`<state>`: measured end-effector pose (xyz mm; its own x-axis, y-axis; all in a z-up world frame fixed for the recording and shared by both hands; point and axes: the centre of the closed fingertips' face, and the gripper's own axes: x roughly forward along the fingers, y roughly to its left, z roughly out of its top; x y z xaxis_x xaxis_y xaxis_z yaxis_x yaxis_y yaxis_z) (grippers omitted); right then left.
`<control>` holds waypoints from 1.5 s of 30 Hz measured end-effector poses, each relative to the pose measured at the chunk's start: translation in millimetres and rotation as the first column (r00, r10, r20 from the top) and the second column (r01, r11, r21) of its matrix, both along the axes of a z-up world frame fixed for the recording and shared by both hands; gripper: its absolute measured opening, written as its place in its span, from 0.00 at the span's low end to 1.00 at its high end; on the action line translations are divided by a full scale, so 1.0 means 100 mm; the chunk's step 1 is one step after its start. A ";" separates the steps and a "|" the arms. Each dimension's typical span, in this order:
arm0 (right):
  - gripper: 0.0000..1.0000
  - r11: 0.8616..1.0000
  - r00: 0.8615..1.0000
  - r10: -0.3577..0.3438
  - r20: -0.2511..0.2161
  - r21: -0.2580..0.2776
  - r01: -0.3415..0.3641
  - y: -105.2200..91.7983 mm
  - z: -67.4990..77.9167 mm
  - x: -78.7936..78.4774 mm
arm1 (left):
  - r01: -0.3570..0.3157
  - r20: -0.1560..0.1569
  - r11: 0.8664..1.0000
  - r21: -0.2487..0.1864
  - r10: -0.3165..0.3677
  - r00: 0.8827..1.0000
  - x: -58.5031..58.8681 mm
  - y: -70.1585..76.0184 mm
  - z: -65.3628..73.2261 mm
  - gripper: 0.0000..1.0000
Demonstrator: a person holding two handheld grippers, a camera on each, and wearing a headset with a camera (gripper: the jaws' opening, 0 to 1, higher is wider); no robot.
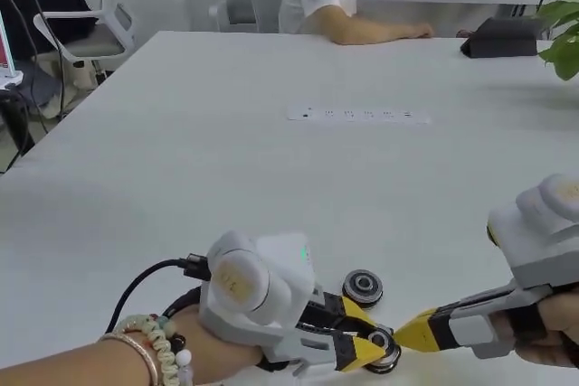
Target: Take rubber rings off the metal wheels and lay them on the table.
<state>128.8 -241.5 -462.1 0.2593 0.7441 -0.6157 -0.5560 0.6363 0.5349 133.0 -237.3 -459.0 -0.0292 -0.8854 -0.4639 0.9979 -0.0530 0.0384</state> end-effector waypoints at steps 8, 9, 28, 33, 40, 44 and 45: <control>0.00 1.000 1.000 0.017 0.014 0.009 -0.017 0.08 0.04 -0.01 | -0.002 -0.003 1.000 -0.001 0.002 1.000 0.00 0.01 0.00 0.07; 0.00 1.000 1.000 0.019 0.015 0.011 -0.019 0.08 0.04 -0.01 | -0.003 -0.003 1.000 -0.001 0.003 1.000 0.00 0.01 0.00 0.07; 0.00 0.994 0.999 0.010 0.034 0.106 -0.014 0.19 0.19 0.04 | -0.017 -0.002 1.000 0.006 0.017 1.000 0.03 0.01 0.00 0.07; 0.00 0.999 0.998 0.047 0.051 -0.008 -0.047 0.20 0.07 -0.01 | -0.029 -0.005 1.000 -0.002 0.029 1.000 0.04 0.01 0.00 0.07; 0.00 1.000 1.000 -0.002 0.021 -0.030 0.002 0.11 -0.01 0.03 | -0.032 -0.016 0.999 0.000 0.032 0.999 0.04 0.01 0.00 0.07; 0.00 0.999 0.999 -0.011 0.033 -0.053 0.013 0.09 -0.01 0.05 | -0.024 -0.014 1.000 0.012 0.024 1.000 0.04 0.02 0.01 0.07; 0.00 0.999 0.999 -0.010 0.034 -0.051 0.012 0.08 -0.01 0.06 | -0.022 -0.015 1.000 0.016 0.023 1.000 0.03 0.02 0.01 0.07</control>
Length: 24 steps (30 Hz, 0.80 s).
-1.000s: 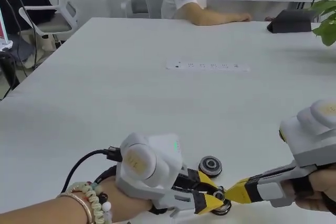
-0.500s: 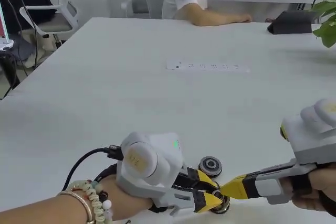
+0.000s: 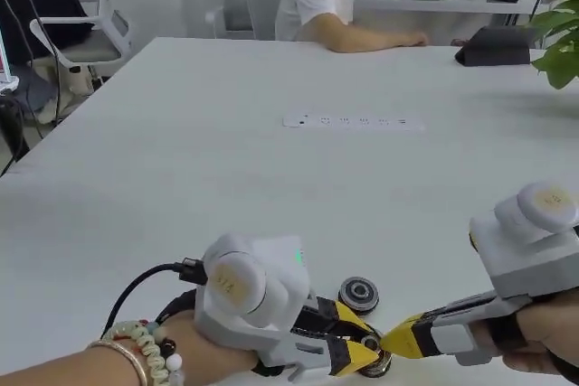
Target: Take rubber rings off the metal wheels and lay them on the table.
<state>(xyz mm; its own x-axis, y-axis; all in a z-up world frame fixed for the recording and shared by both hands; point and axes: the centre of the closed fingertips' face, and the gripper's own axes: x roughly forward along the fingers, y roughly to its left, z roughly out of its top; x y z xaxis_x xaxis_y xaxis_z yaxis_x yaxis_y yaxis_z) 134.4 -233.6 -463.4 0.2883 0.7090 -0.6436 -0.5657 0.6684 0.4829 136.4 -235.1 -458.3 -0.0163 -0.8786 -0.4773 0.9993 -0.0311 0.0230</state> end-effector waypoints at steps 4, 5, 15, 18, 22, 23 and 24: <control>0.00 1.000 1.000 0.001 0.006 -0.008 -0.001 -0.01 0.00 0.00 | 0.013 -0.011 0.999 0.035 -0.012 1.000 -0.01 0.02 0.01 0.10; 0.00 1.000 1.000 -0.001 0.012 -0.013 0.001 -0.02 -0.01 0.02 | 0.019 -0.003 0.999 0.047 -0.019 1.000 -0.01 0.03 0.01 0.10; 0.00 1.000 1.000 -0.014 0.026 -0.025 0.015 -0.06 -0.01 0.07 | -0.003 -0.003 1.000 0.001 0.003 1.000 0.06 0.07 0.25 0.13; 0.00 0.999 0.999 -0.012 0.030 -0.035 0.013 -0.08 0.00 0.07 | 0.009 0.019 1.000 -0.011 -0.009 1.000 0.06 0.09 0.36 0.15; 0.00 0.998 0.999 -0.017 0.050 -0.060 0.020 -0.15 0.01 0.11 | 0.032 -0.054 0.999 -0.037 -0.034 0.998 -0.02 0.09 0.46 0.28; 0.00 0.998 0.998 -0.017 0.054 -0.064 0.021 -0.16 0.02 0.12 | 0.043 -0.087 0.999 -0.027 -0.045 0.995 -0.07 0.10 0.46 0.32; 0.00 0.997 0.998 -0.019 0.065 -0.069 0.023 -0.18 0.04 0.13 | 0.046 -0.065 0.999 -0.025 -0.048 0.997 -0.06 0.11 0.48 0.34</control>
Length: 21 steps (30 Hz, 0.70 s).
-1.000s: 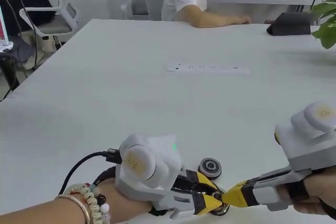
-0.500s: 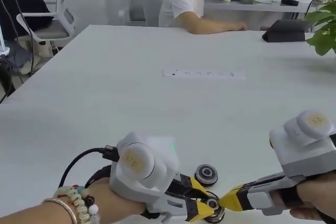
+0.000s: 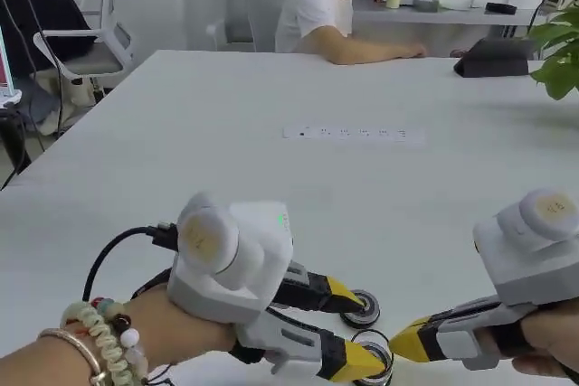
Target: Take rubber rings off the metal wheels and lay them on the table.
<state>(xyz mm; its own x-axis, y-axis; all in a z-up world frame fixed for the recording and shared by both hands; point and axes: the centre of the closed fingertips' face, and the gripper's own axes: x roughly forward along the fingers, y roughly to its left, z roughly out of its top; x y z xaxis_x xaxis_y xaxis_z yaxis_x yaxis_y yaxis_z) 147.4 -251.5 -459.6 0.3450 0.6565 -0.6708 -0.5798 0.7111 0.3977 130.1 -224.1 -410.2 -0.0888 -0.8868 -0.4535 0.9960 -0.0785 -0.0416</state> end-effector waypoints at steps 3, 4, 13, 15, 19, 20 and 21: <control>0.00 1.000 1.000 -0.014 0.019 0.006 0.014 -0.03 0.06 0.03 | 0.019 0.043 1.000 0.012 -0.020 0.999 -0.01 0.03 0.03 0.35; 0.00 1.000 0.999 -0.020 0.027 0.008 0.020 -0.05 0.08 0.05 | 0.016 0.037 1.000 0.011 -0.016 0.999 0.00 0.03 0.06 0.37; 0.00 0.996 0.994 -0.074 0.079 0.054 0.070 -0.06 0.29 0.16 | -0.022 0.006 1.000 -0.012 0.022 1.000 0.11 0.11 0.26 0.53; 0.00 0.994 0.992 -0.088 0.088 0.066 0.082 -0.06 0.34 0.18 | -0.038 -0.012 0.999 -0.017 0.038 0.999 0.13 0.12 0.32 0.59; 0.00 0.991 0.989 -0.110 0.100 0.085 0.102 -0.08 0.40 0.20 | -0.029 0.017 0.999 -0.024 0.030 0.999 0.12 0.15 0.45 0.65; 0.00 0.991 0.988 -0.112 0.104 0.088 0.103 -0.08 0.41 0.20 | -0.030 0.033 0.999 -0.019 0.031 0.999 0.13 0.17 0.48 0.65; 0.00 0.990 0.987 -0.115 0.112 0.091 0.106 -0.08 0.44 0.21 | -0.042 0.048 0.999 -0.013 0.042 0.998 0.16 0.19 0.50 0.65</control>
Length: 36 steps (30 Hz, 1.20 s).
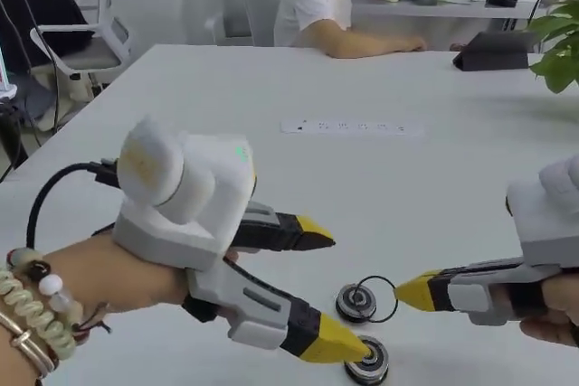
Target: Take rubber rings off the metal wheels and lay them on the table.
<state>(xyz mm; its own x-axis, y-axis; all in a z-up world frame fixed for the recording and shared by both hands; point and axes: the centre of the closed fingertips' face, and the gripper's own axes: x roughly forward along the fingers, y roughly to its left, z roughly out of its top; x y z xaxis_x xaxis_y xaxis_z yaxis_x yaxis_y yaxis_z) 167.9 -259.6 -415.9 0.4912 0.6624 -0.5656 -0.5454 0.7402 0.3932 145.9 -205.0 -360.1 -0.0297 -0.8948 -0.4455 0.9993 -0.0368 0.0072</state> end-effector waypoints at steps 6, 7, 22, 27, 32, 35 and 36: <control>0.00 0.999 0.999 -0.008 0.032 0.035 0.007 0.04 0.13 0.02 | -0.056 0.035 0.998 -0.041 0.057 0.998 0.07 0.15 0.24 0.68; 0.00 0.999 0.999 -0.006 0.036 0.037 0.004 0.05 0.14 0.01 | -0.060 0.037 0.997 -0.042 0.061 0.997 0.07 0.16 0.25 0.68; 0.00 0.997 0.995 0.016 0.094 0.077 -0.023 0.17 0.33 0.03 | -0.213 0.067 0.974 -0.078 0.218 0.974 0.03 0.76 0.39 0.73; 0.00 0.995 0.994 0.017 0.106 0.091 -0.027 0.19 0.37 0.03 | -0.283 -0.004 0.952 -0.117 0.285 0.959 0.01 0.91 0.33 0.75; 0.00 0.992 0.993 0.012 0.115 0.119 -0.026 0.21 0.44 0.03 | -0.346 -0.057 0.931 -0.119 0.342 0.938 -0.04 1.05 0.19 0.79; 0.00 0.989 0.992 0.011 0.127 0.146 -0.030 0.24 0.49 0.03 | -0.395 -0.091 0.911 -0.117 0.386 0.918 -0.04 1.09 0.10 0.83; 0.00 0.988 0.992 0.012 0.129 0.152 -0.031 0.25 0.51 0.03 | -0.400 -0.096 0.909 -0.119 0.390 0.916 -0.04 1.10 0.08 0.84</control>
<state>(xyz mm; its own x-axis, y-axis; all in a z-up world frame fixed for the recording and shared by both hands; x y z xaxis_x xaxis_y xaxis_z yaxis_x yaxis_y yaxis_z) 171.2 -234.1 -365.4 0.5373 0.7478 -0.3901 -0.6134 0.6639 0.4278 141.5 -95.5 -351.8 0.3126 -0.8903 -0.3311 0.9300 0.3578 -0.0841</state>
